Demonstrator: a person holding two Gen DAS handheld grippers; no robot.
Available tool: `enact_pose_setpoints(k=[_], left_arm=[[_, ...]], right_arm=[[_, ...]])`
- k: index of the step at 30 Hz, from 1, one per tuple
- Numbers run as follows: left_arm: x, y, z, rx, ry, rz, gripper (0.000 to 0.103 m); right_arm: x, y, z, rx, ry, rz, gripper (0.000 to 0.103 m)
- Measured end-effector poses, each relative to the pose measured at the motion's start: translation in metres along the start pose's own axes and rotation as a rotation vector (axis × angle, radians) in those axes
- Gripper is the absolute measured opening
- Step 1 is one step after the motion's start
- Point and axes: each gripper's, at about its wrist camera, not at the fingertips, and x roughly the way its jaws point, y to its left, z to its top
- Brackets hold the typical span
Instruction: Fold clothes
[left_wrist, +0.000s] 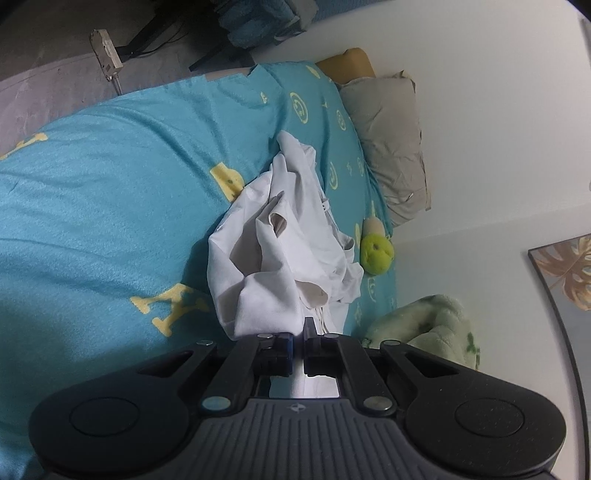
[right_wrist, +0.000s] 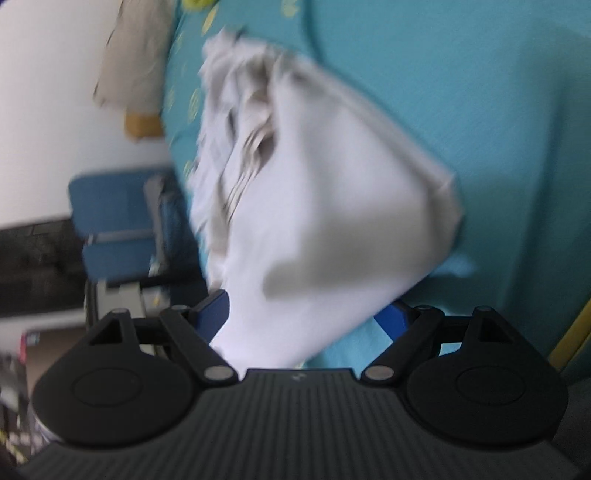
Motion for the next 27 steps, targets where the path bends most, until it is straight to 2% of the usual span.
enact_pose_setpoints(k=[2, 6, 8, 11, 15, 20, 23, 27], left_arm=[[-0.005, 0.002, 0.000, -0.001, 0.001, -0.006, 0.004], [-0.012, 0.004, 0.001, 0.002, -0.005, -0.009, 0.004], [-0.014, 0.004, 0.002, 0.002, -0.018, -0.008, 0.004], [-0.016, -0.001, 0.001, 0.015, -0.037, -0.004, 0.004], [-0.022, -0.021, 0.000, 0.105, -0.066, -0.006, 0.004], [-0.043, -0.055, 0.005, 0.147, -0.106, -0.064, 0.004], [-0.061, -0.084, -0.002, 0.245, -0.156, -0.052, 0.004], [-0.092, -0.113, -0.020, 0.307, -0.191, -0.021, 0.004]], right_arm=[[-0.006, -0.003, 0.005, 0.023, -0.057, 0.008, 0.083], [-0.020, -0.005, 0.010, 0.024, -0.152, 0.015, 0.063], [-0.025, 0.003, 0.007, -0.050, -0.172, -0.006, 0.032], [-0.032, 0.017, 0.002, -0.172, -0.201, -0.024, 0.016], [-0.040, 0.036, 0.001, -0.272, -0.245, -0.017, 0.014], [-0.061, 0.078, 0.010, -0.365, -0.270, 0.081, 0.013], [-0.080, 0.102, 0.002, -0.433, -0.306, 0.106, 0.013], [-0.106, 0.120, -0.014, -0.508, -0.321, 0.107, 0.013]])
